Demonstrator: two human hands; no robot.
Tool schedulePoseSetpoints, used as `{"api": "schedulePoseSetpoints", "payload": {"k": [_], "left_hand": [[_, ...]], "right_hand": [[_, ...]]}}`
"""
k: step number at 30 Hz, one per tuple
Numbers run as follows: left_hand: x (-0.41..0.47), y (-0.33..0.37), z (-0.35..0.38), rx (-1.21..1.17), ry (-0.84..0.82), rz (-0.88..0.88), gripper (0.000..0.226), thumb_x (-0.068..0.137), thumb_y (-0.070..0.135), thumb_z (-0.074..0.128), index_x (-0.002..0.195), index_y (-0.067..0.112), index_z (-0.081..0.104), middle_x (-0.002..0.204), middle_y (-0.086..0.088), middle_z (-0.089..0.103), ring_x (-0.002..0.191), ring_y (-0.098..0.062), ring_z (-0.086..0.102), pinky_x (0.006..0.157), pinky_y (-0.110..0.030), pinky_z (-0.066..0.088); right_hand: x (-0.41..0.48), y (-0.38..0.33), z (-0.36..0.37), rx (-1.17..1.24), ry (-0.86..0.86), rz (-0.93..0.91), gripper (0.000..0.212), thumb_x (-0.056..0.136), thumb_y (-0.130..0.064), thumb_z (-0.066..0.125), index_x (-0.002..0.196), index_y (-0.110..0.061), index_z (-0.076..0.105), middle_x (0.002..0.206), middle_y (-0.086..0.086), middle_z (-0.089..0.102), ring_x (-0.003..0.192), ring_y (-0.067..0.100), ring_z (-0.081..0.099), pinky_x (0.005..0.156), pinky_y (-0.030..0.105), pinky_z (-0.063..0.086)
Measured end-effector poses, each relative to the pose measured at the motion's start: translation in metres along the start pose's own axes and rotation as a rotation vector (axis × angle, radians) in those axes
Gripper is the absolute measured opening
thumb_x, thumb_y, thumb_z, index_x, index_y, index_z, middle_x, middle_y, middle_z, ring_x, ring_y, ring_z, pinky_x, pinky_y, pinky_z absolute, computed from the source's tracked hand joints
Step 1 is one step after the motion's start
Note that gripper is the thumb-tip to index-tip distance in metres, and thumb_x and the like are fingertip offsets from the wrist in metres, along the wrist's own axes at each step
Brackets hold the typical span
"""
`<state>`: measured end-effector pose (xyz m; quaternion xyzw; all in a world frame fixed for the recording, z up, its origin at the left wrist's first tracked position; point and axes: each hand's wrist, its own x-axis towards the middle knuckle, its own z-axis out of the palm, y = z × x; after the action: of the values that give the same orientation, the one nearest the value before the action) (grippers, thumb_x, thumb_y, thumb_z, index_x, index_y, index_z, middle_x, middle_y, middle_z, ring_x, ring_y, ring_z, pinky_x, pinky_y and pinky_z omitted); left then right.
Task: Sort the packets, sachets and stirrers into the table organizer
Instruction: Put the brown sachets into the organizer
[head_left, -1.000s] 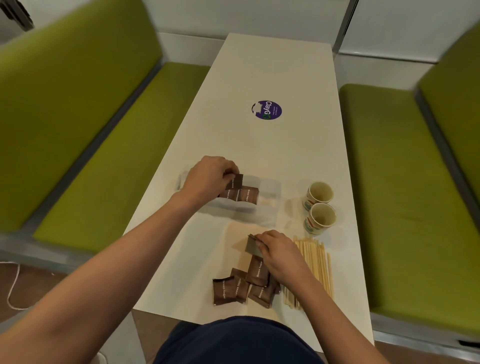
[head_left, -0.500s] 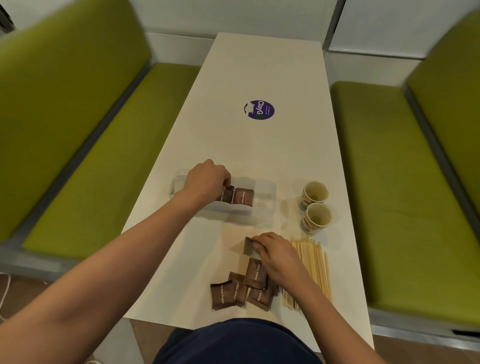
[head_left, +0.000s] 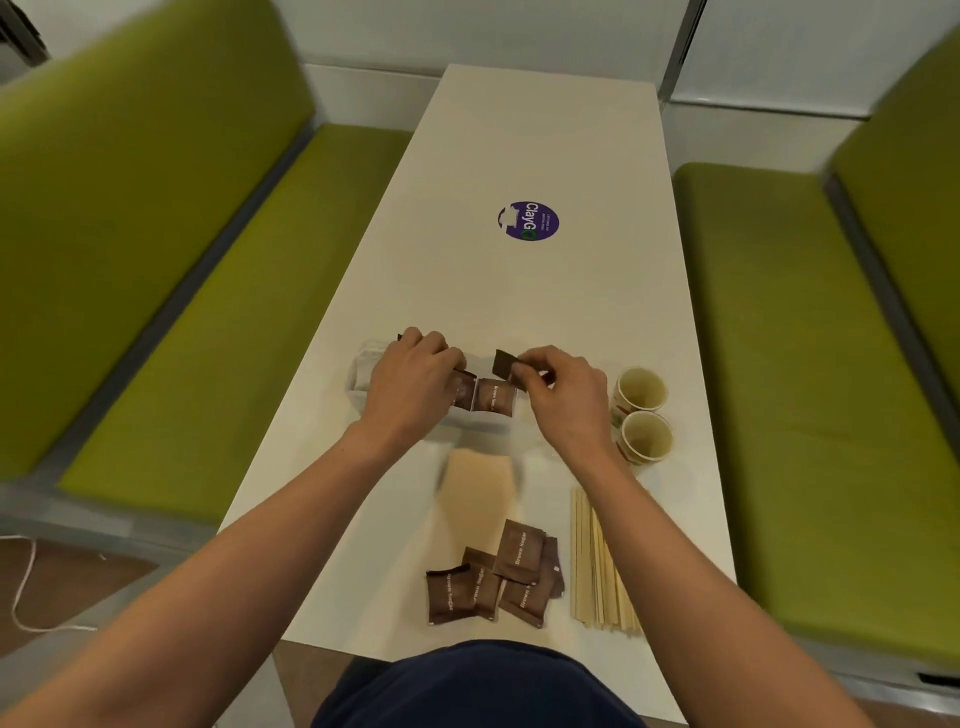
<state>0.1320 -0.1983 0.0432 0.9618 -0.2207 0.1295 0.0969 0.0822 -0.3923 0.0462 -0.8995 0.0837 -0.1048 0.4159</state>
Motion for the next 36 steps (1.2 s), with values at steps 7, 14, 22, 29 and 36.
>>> {"api": "schedulePoseSetpoints", "payload": {"k": [7,14,22,29,36], "left_hand": [[-0.037,0.000,-0.017,-0.119,0.062,-0.088,0.007,0.092,0.028,0.071,0.094,0.022,0.075,0.091,0.003,0.065,0.086,-0.024,0.051,0.065,-0.034,0.043],[-0.063,0.005,-0.015,-0.172,-0.020,-0.187,0.014,0.091,0.025,0.068,0.104,0.024,0.074,0.104,0.004,0.065,0.098,-0.022,0.052,0.075,-0.035,0.048],[-0.104,0.015,-0.011,-0.277,-0.183,-0.234,0.015,0.095,0.033,0.063,0.108,0.029,0.070,0.106,0.010,0.060,0.103,-0.015,0.051,0.082,-0.031,0.046],[-0.151,0.035,0.001,-0.393,-0.400,-0.253,0.028,0.092,0.052,0.060,0.114,0.035,0.068,0.107,0.013,0.059,0.103,-0.009,0.051,0.083,-0.033,0.049],[-0.176,0.038,-0.004,-0.352,-0.665,-0.185,0.078,0.071,0.063,0.075,0.139,0.033,0.052,0.131,0.014,0.047,0.116,-0.009,0.046,0.092,-0.032,0.050]], "right_hand": [[0.026,0.007,0.025,-0.258,-0.210,0.011,0.022,0.100,-0.033,0.061,0.110,-0.024,0.078,0.108,0.002,0.056,0.115,0.026,0.046,0.083,0.035,0.044],[0.031,0.010,0.030,-0.512,-0.182,-0.101,0.027,0.096,-0.041,0.067,0.114,-0.023,0.077,0.113,0.003,0.059,0.112,0.027,0.049,0.087,0.038,0.045],[-0.038,0.009,0.014,-0.208,-0.118,-0.229,0.018,0.097,-0.033,0.066,0.107,-0.025,0.078,0.094,-0.011,0.050,0.096,0.015,0.046,0.077,0.027,0.036],[-0.110,0.030,0.013,-0.268,-0.381,-0.197,0.026,0.097,-0.042,0.064,0.116,-0.027,0.076,0.104,-0.013,0.055,0.106,0.010,0.048,0.087,0.026,0.043],[-0.136,0.030,0.009,-0.556,-0.719,-0.297,0.061,0.084,-0.069,0.059,0.136,-0.037,0.060,0.129,-0.010,0.049,0.119,0.015,0.040,0.097,0.036,0.039]]}}
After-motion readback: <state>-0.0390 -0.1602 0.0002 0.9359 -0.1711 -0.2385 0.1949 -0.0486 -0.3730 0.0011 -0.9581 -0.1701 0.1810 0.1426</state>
